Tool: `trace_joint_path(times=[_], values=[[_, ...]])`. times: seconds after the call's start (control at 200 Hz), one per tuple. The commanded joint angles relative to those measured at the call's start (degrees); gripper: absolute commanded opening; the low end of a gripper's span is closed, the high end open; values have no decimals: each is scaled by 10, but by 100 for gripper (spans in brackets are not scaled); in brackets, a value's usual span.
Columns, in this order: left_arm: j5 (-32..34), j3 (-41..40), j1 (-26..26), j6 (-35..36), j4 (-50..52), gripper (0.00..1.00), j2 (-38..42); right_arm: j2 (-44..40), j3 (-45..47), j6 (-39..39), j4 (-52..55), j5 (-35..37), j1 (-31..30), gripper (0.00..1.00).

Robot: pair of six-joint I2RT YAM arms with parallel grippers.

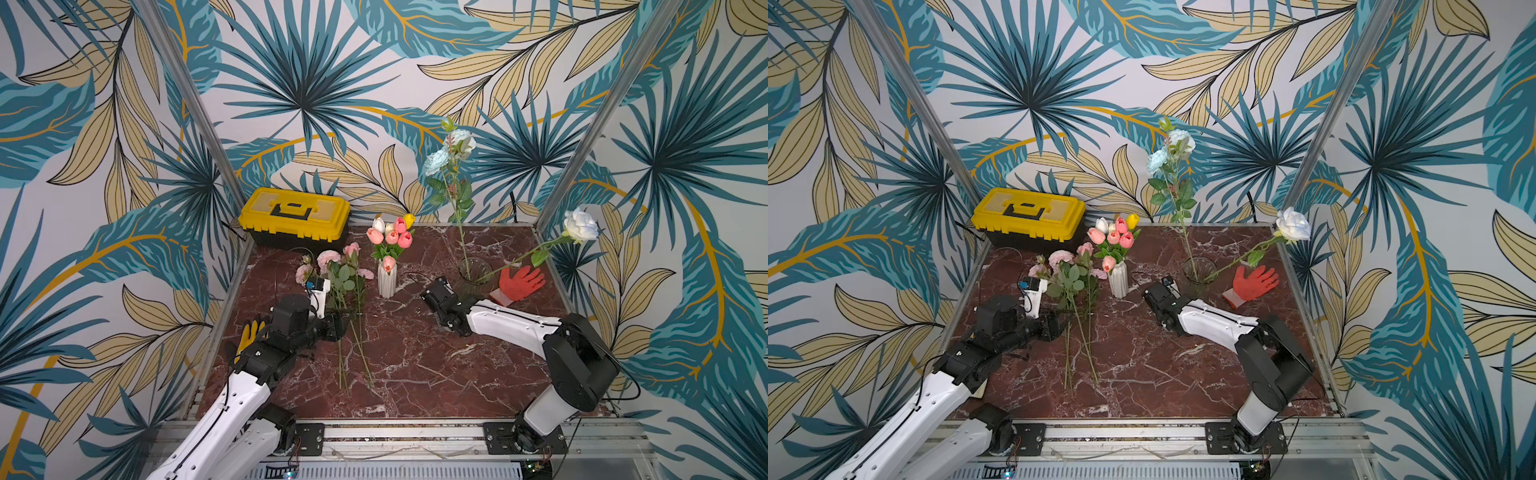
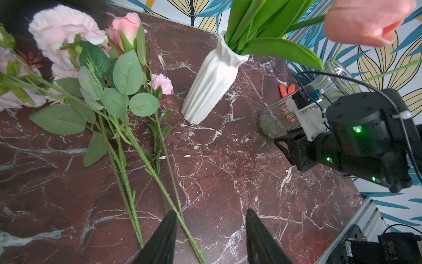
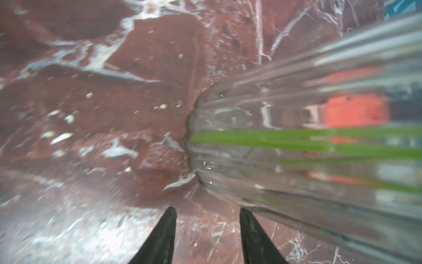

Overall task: Pick out pink flowers from the vase
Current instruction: Move the vase to the center of the board.

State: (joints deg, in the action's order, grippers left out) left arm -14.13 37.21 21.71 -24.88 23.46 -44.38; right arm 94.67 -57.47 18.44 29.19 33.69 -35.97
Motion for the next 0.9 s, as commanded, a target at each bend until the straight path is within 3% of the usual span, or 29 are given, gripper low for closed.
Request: trace_joint_path(times=[0.0, 0.325, 0.526, 0.701, 0.896], values=[[4, 14, 3, 10, 3, 50, -3, 0, 13, 12, -21, -15, 29, 48], [6, 15, 3, 14, 2, 49, -8, -4, 33, 25, -66, -33, 74, 49], [3, 15, 4, 12, 3, 49, -4, -83, 88, 1, -151, -87, 72, 47], [-8, 25, 4, 5, 3, 49, -3, -194, 149, -56, -267, -168, 61, 45], [-9, 28, 7, 9, 2, 49, -4, -271, 192, -183, -429, -279, 32, 43]])
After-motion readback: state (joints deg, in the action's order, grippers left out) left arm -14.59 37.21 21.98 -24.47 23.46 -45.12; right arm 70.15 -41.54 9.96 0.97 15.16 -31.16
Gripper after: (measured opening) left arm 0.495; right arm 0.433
